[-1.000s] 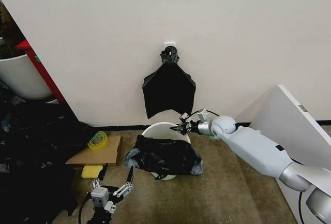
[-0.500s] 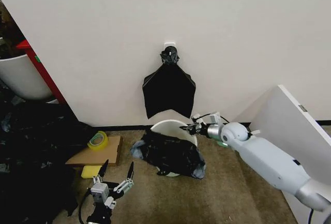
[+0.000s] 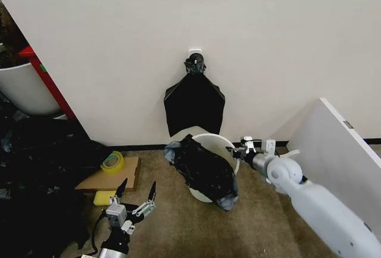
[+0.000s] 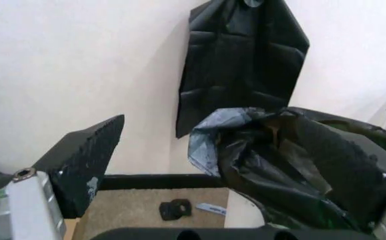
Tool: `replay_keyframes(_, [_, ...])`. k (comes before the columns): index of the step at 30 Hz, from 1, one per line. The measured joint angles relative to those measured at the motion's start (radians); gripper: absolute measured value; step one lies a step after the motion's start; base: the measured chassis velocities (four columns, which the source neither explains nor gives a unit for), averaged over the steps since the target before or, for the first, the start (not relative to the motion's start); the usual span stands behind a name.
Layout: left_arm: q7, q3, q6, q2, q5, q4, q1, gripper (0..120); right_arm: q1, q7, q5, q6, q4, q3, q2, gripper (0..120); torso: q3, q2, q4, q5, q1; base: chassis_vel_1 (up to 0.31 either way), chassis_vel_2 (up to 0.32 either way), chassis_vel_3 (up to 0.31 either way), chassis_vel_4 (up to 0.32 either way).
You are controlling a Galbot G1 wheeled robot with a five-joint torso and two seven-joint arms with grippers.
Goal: Place the garbage bag over the trash bin.
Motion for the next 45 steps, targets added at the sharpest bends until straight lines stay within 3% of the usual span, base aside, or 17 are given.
replay_keyframes(6, [-0.005,0.015,0.022,0.020,-0.011,-0.015,-0.014,100,-0.153,0.178,0.023,-0.004,0.135,0.123,0.078,2,0.000,0.000,-0.0002,-0.0001,0.000,0.000,0.000,0.000,0.000])
replay_keyframes(7, [-0.009,0.021,0.028,0.026,-0.021,-0.015,-0.020,100,-0.204,0.269,0.013,0.011,0.199,0.148,0.118,2,0.000,0.000,0.0002,-0.0005,0.000,0.000,0.000,0.000,0.000])
replay_keyframes(16, [-0.039,0.016,0.058,0.059,-0.065,-0.024,-0.029,100,-0.355,0.409,-0.189,0.129,0.304,0.136,0.246,2,0.000,0.000,-0.0001,-0.0004,0.000,0.000,0.000,0.000,0.000])
replay_keyframes(18, [-0.084,0.012,0.102,0.062,-0.075,-0.035,-0.030,100,-0.362,0.447,-0.220,0.155,0.301,0.121,0.284,2,0.000,0.000,0.0000,-0.0003,0.000,0.000,0.000,0.000,0.000])
replay_keyframes(28, [-0.109,-0.019,0.128,0.066,-0.083,-0.044,-0.026,99,-0.364,0.480,-0.266,0.179,0.250,0.066,0.366,2,0.000,0.000,0.0002,-0.0003,0.000,0.000,0.000,0.000,0.000])
replay_keyframes(40, [-0.106,-0.013,0.122,0.050,-0.071,-0.043,-0.026,99,-0.377,0.441,-0.303,0.199,0.200,0.054,0.407,2,0.000,0.000,0.0000,-0.0003,0.000,0.000,0.000,0.000,0.000])
replay_keyframes(45, [-0.108,-0.003,0.124,0.044,-0.067,-0.044,-0.030,99,-0.397,0.431,-0.316,0.199,0.230,0.065,0.400,19,0.000,0.000,0.0003,-0.0001,0.000,0.000,0.000,0.000,0.000])
